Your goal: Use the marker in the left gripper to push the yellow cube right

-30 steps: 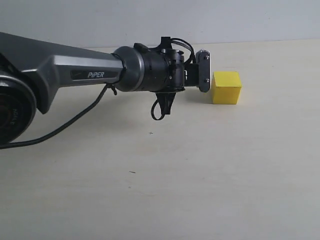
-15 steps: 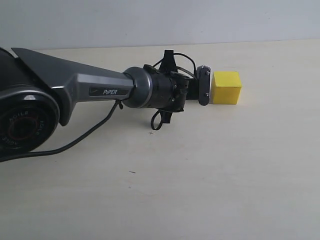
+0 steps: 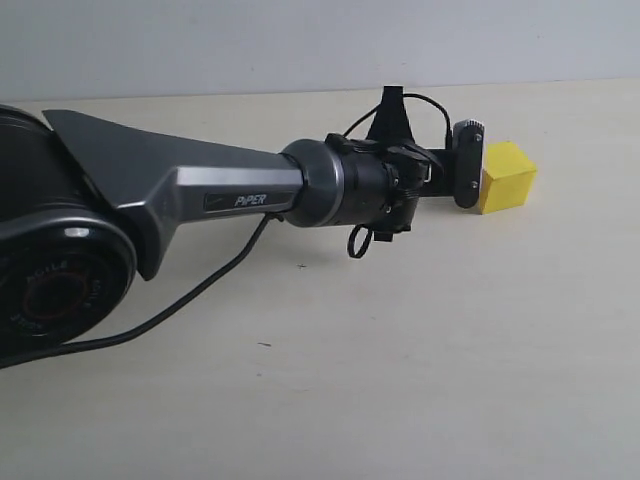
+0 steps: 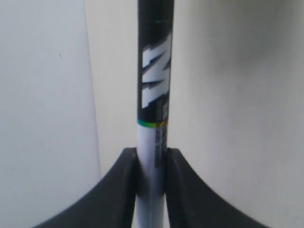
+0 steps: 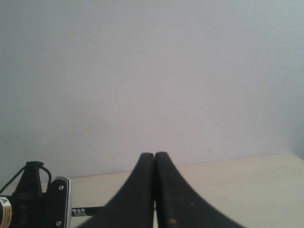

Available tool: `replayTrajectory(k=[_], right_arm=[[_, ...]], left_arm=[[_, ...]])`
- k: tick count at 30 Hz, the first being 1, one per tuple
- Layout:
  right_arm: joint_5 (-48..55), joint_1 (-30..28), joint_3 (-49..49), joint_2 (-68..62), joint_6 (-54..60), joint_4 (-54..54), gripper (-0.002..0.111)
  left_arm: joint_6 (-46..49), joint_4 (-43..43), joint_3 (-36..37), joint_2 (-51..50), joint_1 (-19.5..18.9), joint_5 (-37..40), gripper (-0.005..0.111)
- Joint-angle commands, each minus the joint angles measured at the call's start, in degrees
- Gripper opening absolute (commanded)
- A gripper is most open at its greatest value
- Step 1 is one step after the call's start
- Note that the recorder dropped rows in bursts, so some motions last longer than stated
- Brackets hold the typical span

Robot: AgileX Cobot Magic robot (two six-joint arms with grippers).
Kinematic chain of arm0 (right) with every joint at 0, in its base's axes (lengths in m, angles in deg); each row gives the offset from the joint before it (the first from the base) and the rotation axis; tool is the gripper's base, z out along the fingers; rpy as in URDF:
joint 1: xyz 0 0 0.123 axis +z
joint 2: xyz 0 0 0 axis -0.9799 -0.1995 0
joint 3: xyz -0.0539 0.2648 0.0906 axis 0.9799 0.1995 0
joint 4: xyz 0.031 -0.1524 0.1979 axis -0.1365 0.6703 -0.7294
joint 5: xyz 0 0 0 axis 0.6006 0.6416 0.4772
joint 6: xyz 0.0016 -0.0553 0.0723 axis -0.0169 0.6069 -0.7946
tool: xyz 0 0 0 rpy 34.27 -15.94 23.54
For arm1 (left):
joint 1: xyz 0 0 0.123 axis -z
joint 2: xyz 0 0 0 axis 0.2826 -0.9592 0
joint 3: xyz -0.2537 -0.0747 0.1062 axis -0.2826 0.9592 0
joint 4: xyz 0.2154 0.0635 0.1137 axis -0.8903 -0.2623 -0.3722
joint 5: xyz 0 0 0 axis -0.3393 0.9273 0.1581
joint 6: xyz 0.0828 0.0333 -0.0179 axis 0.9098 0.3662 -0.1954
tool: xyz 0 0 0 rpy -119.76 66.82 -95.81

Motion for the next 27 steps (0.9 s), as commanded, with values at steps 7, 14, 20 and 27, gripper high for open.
replayTrajectory(k=[7,14,20,27], right_arm=[[0.0,-0.2,0.3,0.4,0.2,0.2,0.000],[0.0,-0.2,0.3,0.4,0.3,0.2,0.000],[0.0,-0.2,0.3,0.4,0.3,0.2,0.000],[0.0,-0.2,0.3,0.4,0.3,0.2,0.000]], left_arm=[[0.3,5.5,-0.4,-0.3,0.7,3.0,0.000],[0.2,7.1,-1.5,-1.5,1.1,0.4,0.000],[-3.2,9.3,-6.8,-3.8,1.1,-1.6,0.000],[-2.9,11.5,-9.5,-4.2,0.6,4.6,0.000]])
